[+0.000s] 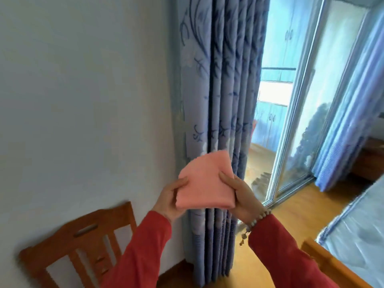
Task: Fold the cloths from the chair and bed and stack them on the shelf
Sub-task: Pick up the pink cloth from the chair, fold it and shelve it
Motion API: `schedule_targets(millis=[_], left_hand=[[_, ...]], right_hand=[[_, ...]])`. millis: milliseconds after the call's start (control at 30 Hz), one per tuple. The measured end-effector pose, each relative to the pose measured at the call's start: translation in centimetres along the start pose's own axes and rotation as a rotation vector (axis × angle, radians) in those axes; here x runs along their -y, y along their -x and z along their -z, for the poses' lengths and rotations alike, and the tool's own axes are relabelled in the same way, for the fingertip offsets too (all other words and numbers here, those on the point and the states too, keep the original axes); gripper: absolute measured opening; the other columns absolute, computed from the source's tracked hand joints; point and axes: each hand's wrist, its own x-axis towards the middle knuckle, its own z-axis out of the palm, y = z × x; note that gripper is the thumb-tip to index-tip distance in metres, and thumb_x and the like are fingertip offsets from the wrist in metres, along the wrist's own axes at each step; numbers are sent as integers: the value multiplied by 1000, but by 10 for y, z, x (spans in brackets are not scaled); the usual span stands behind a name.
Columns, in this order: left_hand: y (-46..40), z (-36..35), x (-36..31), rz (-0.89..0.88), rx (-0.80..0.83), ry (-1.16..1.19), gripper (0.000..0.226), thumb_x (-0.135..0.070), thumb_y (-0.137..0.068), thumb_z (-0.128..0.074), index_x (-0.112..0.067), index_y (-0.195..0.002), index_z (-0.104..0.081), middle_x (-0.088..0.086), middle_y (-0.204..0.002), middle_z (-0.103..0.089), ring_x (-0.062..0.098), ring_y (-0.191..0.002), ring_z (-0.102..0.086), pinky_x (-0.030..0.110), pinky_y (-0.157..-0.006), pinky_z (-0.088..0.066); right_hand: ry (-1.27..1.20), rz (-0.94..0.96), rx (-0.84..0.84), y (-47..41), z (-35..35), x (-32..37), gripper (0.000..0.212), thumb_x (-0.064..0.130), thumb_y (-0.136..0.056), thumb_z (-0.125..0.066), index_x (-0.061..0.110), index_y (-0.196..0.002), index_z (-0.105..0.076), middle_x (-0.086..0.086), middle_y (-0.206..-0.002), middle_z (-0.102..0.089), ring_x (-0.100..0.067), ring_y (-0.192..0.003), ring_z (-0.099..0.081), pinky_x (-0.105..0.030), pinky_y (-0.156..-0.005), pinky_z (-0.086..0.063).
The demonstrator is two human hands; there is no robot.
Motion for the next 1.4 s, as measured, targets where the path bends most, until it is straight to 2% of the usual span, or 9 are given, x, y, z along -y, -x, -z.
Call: schedule_targets(millis=[133,300,400,467,533,600,700,1200,1400], left_hand=[[-1,-119,-6,-8,111,2,38,-37,-90,-63,-12,-119,-69,11,-113,-73,25,-96,-69,29,-79,-59],[15,-261,0,-70,235,48,21,-16,-86,-63,-3,-102,-66,14,-115,-69,19,-76,-74,35,-68,-61],[-11,-372,52,-441,147,-263,75,-51,-69,-82,-13,-128,-59,9,-118,-68,21,-97,-69,65,-93,-47],[2,-460,82,-569,165,60,89,-42,-70,-86,-9,-141,-43,6,-129,-61,26,-113,-63,56,-101,-46],[62,-471,41,-398,535,-23,55,-21,-65,-88,7,-104,-64,15,-89,-72,36,-76,-69,66,-72,-52],[98,-473,2,40,868,82,40,-16,-78,-75,8,-109,-65,15,-84,-74,30,-71,-71,52,-68,-59],[97,-519,35,274,859,160,49,-14,-87,-59,-1,-134,-53,15,-108,-73,23,-92,-73,35,-76,-61],[297,-774,147,840,1642,33,41,2,-78,-55,6,-119,-56,19,-100,-72,28,-87,-73,41,-83,-58],[370,-801,174,1016,1805,43,35,6,-77,-50,9,-112,-57,19,-93,-73,28,-79,-74,38,-65,-62]], right_hand=[[25,103,-98,61,52,63,43,19,-90,-62,3,-129,-57,-21,-123,-67,-32,-105,-68,-44,-84,-59],[20,239,-257,147,124,128,55,20,-85,-69,-2,-133,-54,-25,-129,-62,-33,-109,-65,-42,-86,-58],[34,343,-340,205,157,162,77,26,-71,-85,-5,-134,-53,-27,-132,-59,-39,-122,-55,-48,-99,-49],[40,400,-408,244,177,183,65,21,-78,-76,-6,-132,-53,-29,-132,-58,-38,-113,-60,-46,-92,-54],[48,439,-466,282,193,200,45,16,-87,-63,-4,-127,-57,-26,-125,-63,-32,-99,-67,-41,-79,-61],[50,495,-539,327,211,216,35,15,-92,-59,-1,-123,-60,-22,-116,-68,-29,-92,-70,-38,-73,-61],[38,570,-661,393,231,230,30,14,-93,-59,1,-121,-61,-18,-109,-72,-28,-92,-71,-38,-72,-61],[-80,963,-1462,703,233,196,28,34,-93,-62,18,-116,-67,-8,-113,-74,-24,-99,-73,-46,-78,-59],[-210,1178,-1598,757,208,162,19,30,-94,-61,18,-99,-75,-7,-108,-75,-23,-95,-74,-41,-69,-61]])
